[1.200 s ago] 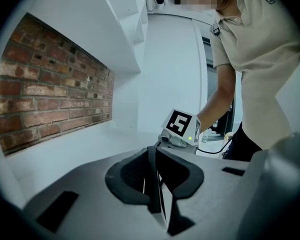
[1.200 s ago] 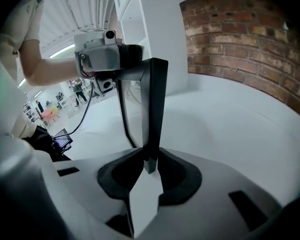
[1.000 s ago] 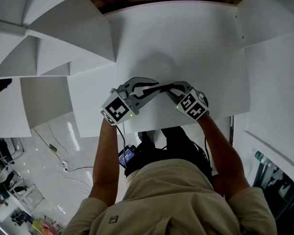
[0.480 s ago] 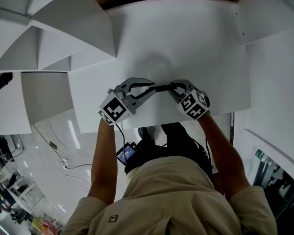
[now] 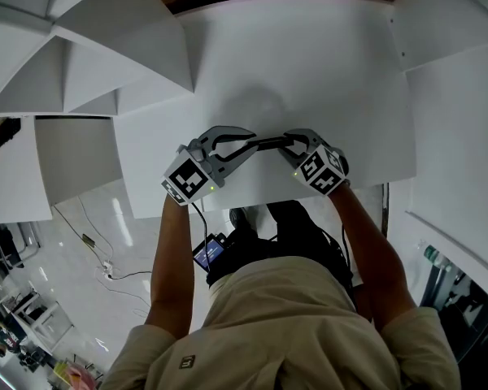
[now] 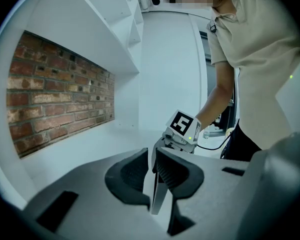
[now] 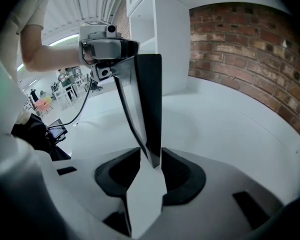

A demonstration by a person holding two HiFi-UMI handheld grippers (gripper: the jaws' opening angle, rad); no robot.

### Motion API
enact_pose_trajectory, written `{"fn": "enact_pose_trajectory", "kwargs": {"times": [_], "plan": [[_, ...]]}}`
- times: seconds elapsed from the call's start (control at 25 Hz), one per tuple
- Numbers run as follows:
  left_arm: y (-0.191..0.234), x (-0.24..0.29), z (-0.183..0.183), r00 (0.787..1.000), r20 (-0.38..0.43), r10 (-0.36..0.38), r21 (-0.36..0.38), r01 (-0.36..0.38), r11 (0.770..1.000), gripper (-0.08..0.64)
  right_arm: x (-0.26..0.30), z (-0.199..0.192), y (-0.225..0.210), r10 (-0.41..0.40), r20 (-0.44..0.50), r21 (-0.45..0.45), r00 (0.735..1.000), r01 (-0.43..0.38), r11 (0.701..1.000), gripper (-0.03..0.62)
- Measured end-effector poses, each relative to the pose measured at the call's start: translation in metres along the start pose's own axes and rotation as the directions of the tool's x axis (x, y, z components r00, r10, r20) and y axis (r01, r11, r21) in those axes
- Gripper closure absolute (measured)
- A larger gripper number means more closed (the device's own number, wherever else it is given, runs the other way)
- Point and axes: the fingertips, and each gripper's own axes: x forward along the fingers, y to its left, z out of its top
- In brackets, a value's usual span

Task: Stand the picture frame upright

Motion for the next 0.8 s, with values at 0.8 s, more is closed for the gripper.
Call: {"fn": "enact_pose_trajectory", "kwargs": {"times": [0.8], "plan": [[-0.013,-0.045,0.033,0.994,0.030,0.102,0.011,-0.102,0.995,0.505,-0.056,0.006,0.000,-0.100,0.012,0.023,0.995,0.100,0.995,0.430]]}}
